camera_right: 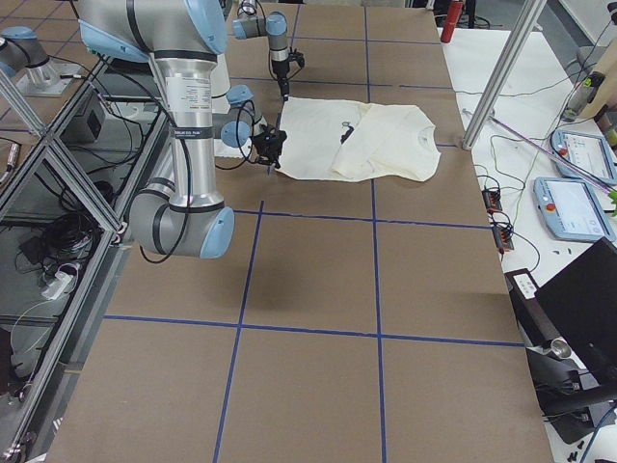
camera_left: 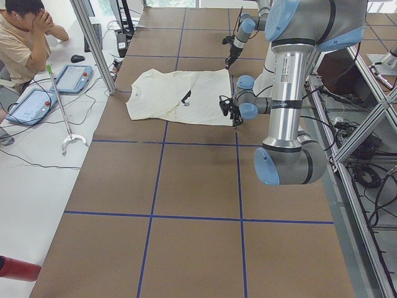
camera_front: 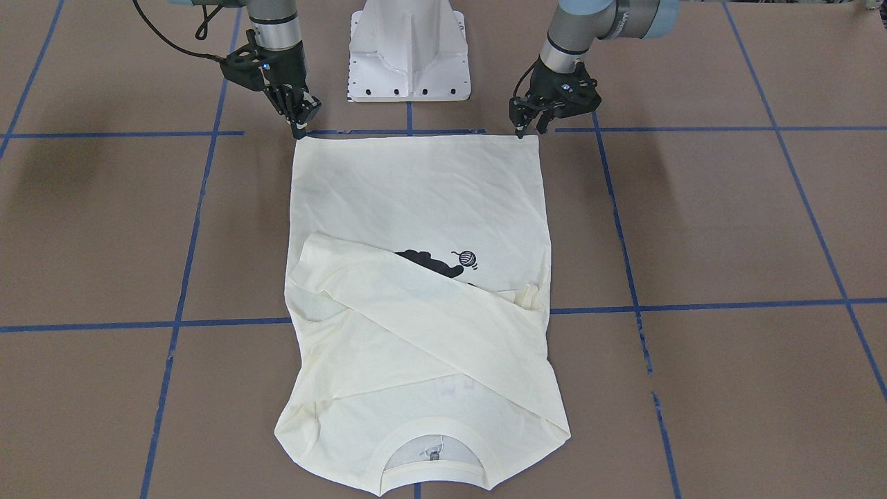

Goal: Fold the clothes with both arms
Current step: 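Grasp the hem corners with both grippers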

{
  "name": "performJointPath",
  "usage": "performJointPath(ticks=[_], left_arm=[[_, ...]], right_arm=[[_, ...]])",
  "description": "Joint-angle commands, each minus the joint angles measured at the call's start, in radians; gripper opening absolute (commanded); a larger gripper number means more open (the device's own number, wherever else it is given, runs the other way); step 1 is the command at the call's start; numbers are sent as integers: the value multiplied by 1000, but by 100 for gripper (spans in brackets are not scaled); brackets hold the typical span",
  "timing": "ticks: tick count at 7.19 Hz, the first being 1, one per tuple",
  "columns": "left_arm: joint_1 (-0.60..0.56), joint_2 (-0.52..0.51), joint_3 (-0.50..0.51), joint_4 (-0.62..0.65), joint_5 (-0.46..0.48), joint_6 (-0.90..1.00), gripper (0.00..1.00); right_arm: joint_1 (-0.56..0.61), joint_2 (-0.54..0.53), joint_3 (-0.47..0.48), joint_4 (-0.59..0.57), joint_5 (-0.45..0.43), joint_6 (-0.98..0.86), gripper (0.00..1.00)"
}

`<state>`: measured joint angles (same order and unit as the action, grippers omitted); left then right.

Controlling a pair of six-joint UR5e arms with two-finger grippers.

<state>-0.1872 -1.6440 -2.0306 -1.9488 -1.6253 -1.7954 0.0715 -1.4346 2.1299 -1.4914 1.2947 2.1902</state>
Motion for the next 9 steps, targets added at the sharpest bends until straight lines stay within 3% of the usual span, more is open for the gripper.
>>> performJointPath(ticks=[1,3,4,6,7,9], left_arm=[[0,4,4,-1,2,2,56],[0,6,6,1,1,4,48],[0,6,7,1,1,2,30],[0,6,21,1,1,2,5],[0,0,20,1,-4,2,0],[-1,-13,-15,1,-39,5,0]], right_arm=[[-1,-1,-1,-1,-2,0,0],[1,-4,-1,-1,-2,0,0],[1,-6,1,-1,-2,0,0],[1,-7,1,-1,-2,0,0],[2,-9,1,0,-2,0,0],[7,-10,5,-1,0,-1,0]])
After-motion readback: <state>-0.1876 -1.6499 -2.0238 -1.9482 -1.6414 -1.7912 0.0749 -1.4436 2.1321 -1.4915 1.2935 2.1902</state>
